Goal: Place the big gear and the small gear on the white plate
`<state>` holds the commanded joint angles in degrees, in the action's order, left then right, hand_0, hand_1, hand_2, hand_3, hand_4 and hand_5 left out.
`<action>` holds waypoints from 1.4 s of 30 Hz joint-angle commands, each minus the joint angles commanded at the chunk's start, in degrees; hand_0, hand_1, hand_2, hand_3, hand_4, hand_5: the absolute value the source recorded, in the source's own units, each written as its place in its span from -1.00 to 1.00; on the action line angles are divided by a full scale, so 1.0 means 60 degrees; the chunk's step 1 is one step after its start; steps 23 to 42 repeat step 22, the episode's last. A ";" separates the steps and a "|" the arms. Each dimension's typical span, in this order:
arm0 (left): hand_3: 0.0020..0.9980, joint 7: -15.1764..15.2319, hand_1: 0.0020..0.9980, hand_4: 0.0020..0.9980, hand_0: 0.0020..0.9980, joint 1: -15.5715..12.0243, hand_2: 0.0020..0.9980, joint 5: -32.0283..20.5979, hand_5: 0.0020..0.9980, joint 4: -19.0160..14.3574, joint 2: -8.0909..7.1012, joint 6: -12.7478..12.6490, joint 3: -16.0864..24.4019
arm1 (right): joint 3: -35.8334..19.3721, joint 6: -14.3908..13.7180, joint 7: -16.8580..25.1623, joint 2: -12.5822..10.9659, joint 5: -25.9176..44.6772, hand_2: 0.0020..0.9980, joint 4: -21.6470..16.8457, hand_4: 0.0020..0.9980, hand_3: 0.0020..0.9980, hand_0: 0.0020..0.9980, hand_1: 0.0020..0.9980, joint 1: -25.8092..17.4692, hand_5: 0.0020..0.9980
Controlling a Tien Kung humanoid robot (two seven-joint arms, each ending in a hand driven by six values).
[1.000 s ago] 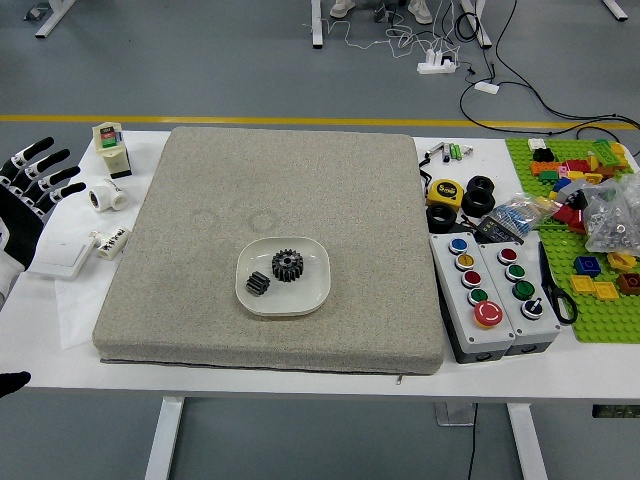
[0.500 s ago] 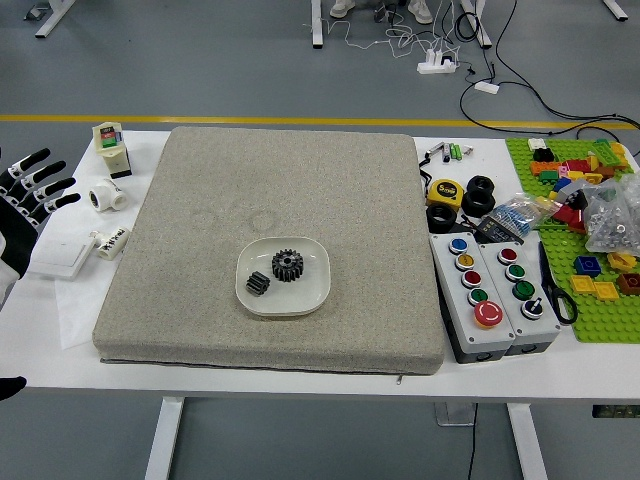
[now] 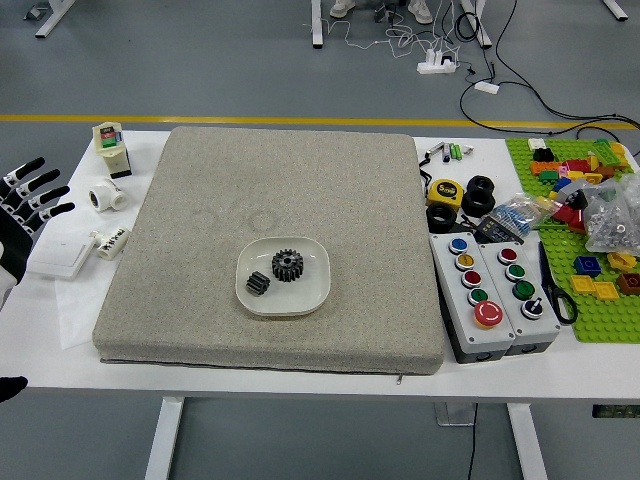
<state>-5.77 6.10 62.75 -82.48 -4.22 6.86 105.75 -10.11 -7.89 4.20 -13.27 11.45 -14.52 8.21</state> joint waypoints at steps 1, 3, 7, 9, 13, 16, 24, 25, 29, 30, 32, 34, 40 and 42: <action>0.54 -0.0017 0.29 0.70 0.08 -0.0005 0.47 0.0109 1.00 0.0005 0.0007 -0.0001 -0.0012 | -0.0017 0.0001 0.0000 -0.0003 -0.0017 0.34 0.0001 0.44 -0.06 0.24 0.23 0.0006 0.17; 0.54 -0.0025 0.29 0.70 0.08 -0.0009 0.47 0.0168 1.00 0.0006 0.0009 -0.0001 -0.0018 | -0.0028 0.0001 -0.0001 -0.0005 -0.0031 0.34 0.0001 0.44 -0.06 0.24 0.23 0.0009 0.17; 0.54 -0.0007 0.30 0.70 0.12 0.0011 0.48 0.0441 1.00 0.0043 -0.0001 -0.0002 0.0027 | -0.0056 0.0013 0.0011 -0.0030 -0.0043 0.34 -0.0002 0.44 -0.06 0.24 0.23 0.0029 0.18; 0.54 -0.0001 0.30 0.70 0.12 0.0008 0.48 0.0470 1.00 0.0054 0.0001 -0.0007 0.0036 | -0.0064 0.0014 0.0017 -0.0035 -0.0041 0.34 -0.0003 0.44 -0.06 0.24 0.23 0.0035 0.18; 0.54 -0.0040 0.30 0.70 0.17 -0.0005 0.48 0.0428 1.00 0.0086 0.0018 0.0021 0.0000 | -0.0087 0.0015 0.0022 -0.0038 -0.0042 0.34 -0.0003 0.44 -0.06 0.24 0.23 0.0036 0.17; 0.56 -0.0160 0.37 0.70 0.35 -0.0001 0.53 0.0231 1.00 0.0113 0.0029 0.0111 -0.0094 | -0.0081 0.0017 0.0023 -0.0043 -0.0044 0.34 -0.0002 0.44 -0.06 0.24 0.23 0.0040 0.17; 0.56 -0.0178 0.37 0.70 0.35 -0.0052 0.53 -0.0393 1.00 0.0062 0.0039 0.0044 -0.0538 | -0.0070 0.0021 0.0018 -0.0054 -0.0054 0.34 0.0000 0.44 -0.06 0.24 0.23 0.0040 0.17; 0.56 -0.0178 0.37 0.70 0.35 -0.0052 0.53 -0.0393 1.00 0.0062 0.0039 0.0044 -0.0538 | -0.0070 0.0021 0.0018 -0.0054 -0.0054 0.34 0.0000 0.44 -0.06 0.24 0.23 0.0040 0.17; 0.56 -0.0178 0.37 0.70 0.35 -0.0052 0.53 -0.0393 1.00 0.0062 0.0039 0.0044 -0.0538 | -0.0070 0.0021 0.0018 -0.0054 -0.0054 0.34 0.0000 0.44 -0.06 0.24 0.23 0.0040 0.17; 0.56 -0.0178 0.37 0.70 0.35 -0.0052 0.53 -0.0393 1.00 0.0062 0.0039 0.0044 -0.0538 | -0.0070 0.0021 0.0018 -0.0054 -0.0054 0.34 0.0000 0.44 -0.06 0.24 0.23 0.0040 0.17; 0.56 -0.0178 0.37 0.70 0.35 -0.0052 0.53 -0.0393 1.00 0.0062 0.0039 0.0044 -0.0538 | -0.0070 0.0021 0.0018 -0.0054 -0.0054 0.34 0.0000 0.44 -0.06 0.24 0.23 0.0040 0.17; 0.56 -0.0178 0.37 0.70 0.35 -0.0052 0.53 -0.0393 1.00 0.0062 0.0039 0.0044 -0.0538 | -0.0070 0.0021 0.0018 -0.0054 -0.0054 0.34 0.0000 0.44 -0.06 0.24 0.23 0.0040 0.17; 0.56 -0.0178 0.37 0.70 0.35 -0.0052 0.53 -0.0393 1.00 0.0062 0.0039 0.0044 -0.0538 | -0.0070 0.0021 0.0018 -0.0054 -0.0054 0.34 0.0000 0.44 -0.06 0.24 0.23 0.0040 0.17; 0.56 -0.0178 0.37 0.70 0.35 -0.0052 0.53 -0.0393 1.00 0.0062 0.0039 0.0044 -0.0538 | -0.0070 0.0021 0.0018 -0.0054 -0.0054 0.34 0.0000 0.44 -0.06 0.24 0.23 0.0040 0.17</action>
